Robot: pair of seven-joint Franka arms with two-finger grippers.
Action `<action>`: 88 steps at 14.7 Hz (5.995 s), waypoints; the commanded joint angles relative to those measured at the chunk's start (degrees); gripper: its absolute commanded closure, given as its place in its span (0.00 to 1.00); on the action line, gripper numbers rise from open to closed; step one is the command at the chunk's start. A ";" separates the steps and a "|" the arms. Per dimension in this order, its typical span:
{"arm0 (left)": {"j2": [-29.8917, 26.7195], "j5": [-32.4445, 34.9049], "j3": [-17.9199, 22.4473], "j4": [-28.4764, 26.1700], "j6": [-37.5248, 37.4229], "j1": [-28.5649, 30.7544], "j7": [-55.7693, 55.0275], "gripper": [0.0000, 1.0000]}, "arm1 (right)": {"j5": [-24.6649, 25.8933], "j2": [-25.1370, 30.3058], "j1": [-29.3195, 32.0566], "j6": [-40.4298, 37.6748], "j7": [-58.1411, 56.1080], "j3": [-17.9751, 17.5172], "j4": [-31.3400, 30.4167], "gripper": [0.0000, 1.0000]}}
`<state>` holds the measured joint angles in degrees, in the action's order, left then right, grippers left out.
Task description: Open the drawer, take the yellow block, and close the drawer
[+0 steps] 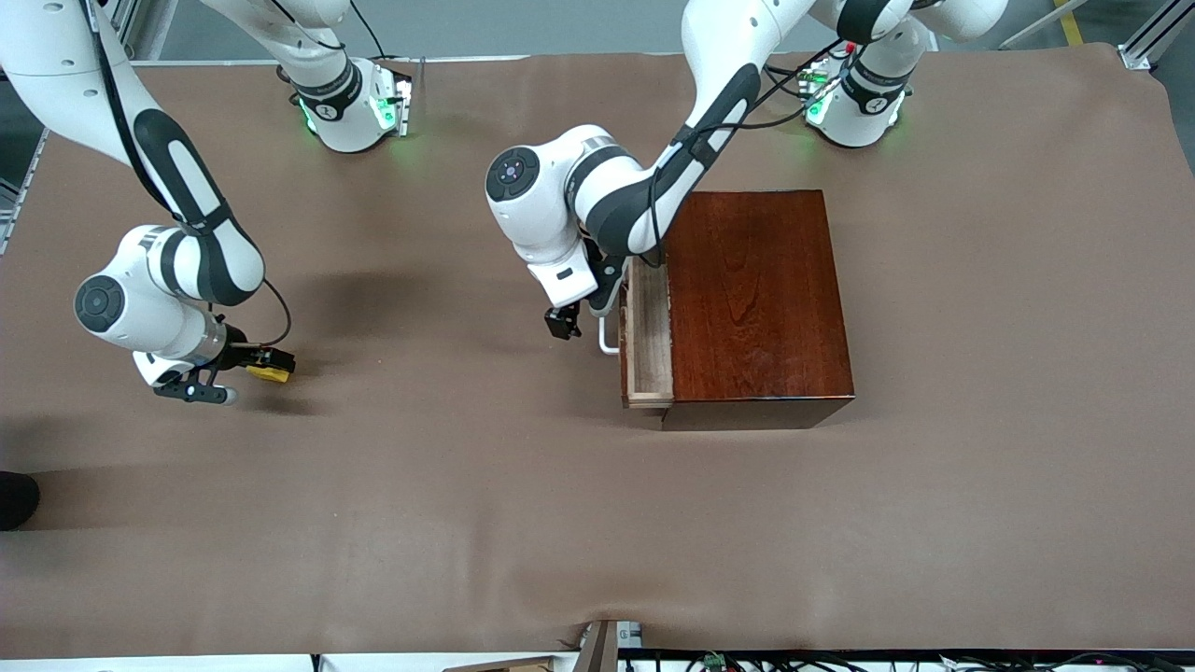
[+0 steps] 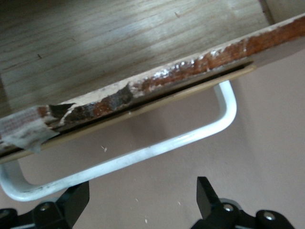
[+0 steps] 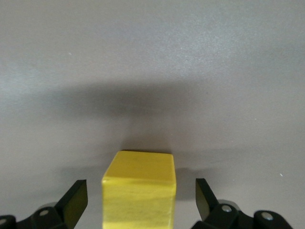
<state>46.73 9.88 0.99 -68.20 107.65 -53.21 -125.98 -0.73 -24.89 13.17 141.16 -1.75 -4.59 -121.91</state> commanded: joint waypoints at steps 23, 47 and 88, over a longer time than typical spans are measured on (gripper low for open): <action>-9.36 1.54 0.24 -1.40 -12.47 1.96 19.25 0.00 | -1.20 21.98 -7.81 -54.59 0.35 -2.18 33.49 0.00; -37.06 -7.95 -0.28 -5.01 -28.10 41.41 88.51 0.00 | 2.13 24.47 -10.89 -59.06 -0.08 -1.83 39.01 0.00; -50.69 -8.04 -4.76 -21.35 -20.02 48.28 124.92 0.00 | -0.76 22.70 -8.95 -59.60 -3.61 -1.48 41.05 0.00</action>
<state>-3.35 2.70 -3.34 -89.70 87.74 -5.80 -1.97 -0.77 -1.72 3.63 82.47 -4.79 -5.82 -82.13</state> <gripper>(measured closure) 0.000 0.000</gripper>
